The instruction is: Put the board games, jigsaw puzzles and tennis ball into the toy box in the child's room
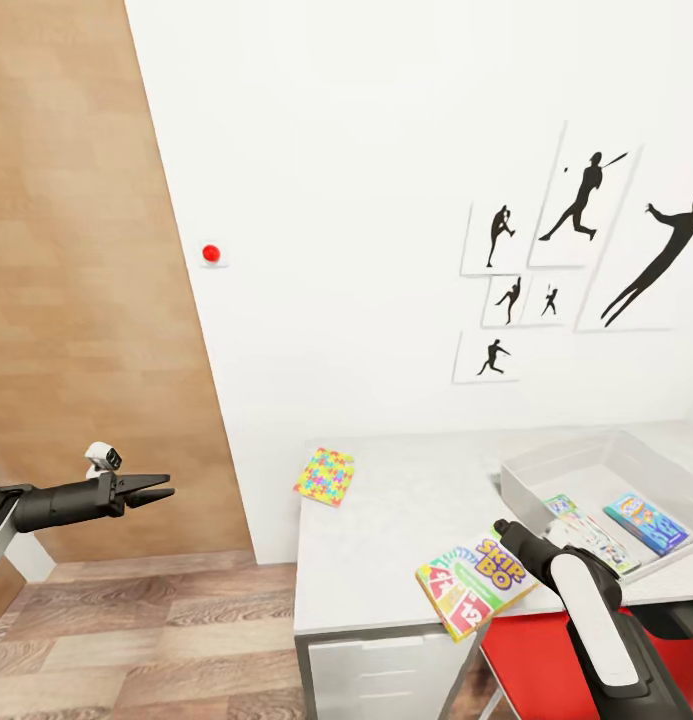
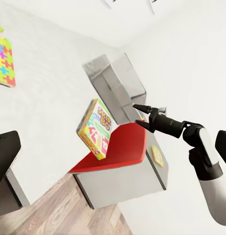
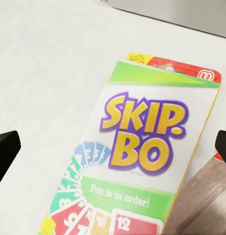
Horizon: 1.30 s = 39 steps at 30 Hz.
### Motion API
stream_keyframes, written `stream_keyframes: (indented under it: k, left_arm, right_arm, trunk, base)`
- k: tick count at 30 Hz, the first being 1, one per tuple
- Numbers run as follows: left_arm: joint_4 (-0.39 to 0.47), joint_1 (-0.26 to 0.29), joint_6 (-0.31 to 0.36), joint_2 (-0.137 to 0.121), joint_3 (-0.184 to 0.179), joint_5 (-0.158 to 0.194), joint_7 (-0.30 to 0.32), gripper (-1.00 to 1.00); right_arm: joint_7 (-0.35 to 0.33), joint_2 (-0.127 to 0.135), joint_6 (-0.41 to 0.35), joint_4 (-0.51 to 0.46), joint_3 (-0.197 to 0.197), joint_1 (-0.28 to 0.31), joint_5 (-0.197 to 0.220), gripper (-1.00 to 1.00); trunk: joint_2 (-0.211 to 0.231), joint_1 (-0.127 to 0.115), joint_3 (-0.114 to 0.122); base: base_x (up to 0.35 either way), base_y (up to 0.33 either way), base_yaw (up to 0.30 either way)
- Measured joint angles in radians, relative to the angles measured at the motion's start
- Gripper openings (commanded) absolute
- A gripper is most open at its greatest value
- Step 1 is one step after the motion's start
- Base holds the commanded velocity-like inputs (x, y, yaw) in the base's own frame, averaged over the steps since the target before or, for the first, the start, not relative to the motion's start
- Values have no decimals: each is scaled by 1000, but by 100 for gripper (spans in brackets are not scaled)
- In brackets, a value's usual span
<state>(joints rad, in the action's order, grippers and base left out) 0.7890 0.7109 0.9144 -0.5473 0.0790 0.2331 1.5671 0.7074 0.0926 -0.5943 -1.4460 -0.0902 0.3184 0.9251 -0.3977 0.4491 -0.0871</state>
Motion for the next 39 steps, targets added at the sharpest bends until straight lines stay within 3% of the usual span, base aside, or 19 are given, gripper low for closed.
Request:
stream_keyframes:
  k: [15,39]
  left_arm:
    - [0,0,0,0,0,0,0,100]
    - [0,0,0,0,0,-1,0,100]
  right_arm:
    - [-3,-1,2,2,1,0,0,100]
    - [-3,1,4,41,-2,3,1,100]
  trunk:
    - [0,0,-6]
    - [0,0,-40]
  base:
    - [37,0,-9]
    - [70,0,-98]
